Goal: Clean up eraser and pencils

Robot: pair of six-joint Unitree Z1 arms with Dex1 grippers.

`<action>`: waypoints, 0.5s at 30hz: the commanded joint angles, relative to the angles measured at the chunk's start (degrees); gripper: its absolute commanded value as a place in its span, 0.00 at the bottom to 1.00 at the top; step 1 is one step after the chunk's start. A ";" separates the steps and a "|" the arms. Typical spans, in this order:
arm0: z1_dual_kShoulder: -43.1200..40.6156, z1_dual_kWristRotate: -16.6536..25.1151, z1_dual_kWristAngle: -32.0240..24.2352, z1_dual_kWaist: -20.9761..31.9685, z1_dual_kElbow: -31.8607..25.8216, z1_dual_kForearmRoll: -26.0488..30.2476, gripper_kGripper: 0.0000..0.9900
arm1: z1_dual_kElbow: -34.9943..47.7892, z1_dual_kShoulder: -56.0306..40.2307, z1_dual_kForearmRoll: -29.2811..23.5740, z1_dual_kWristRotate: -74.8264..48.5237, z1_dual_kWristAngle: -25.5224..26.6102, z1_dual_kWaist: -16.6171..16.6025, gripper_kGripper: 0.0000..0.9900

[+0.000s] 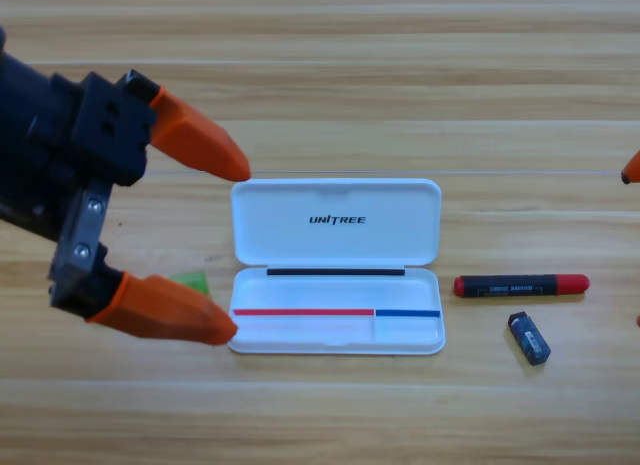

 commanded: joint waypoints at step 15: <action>2.43 1.16 0.83 -1.02 2.40 0.96 1.00 | 1.80 -3.25 1.99 9.64 -23.28 0.21 0.99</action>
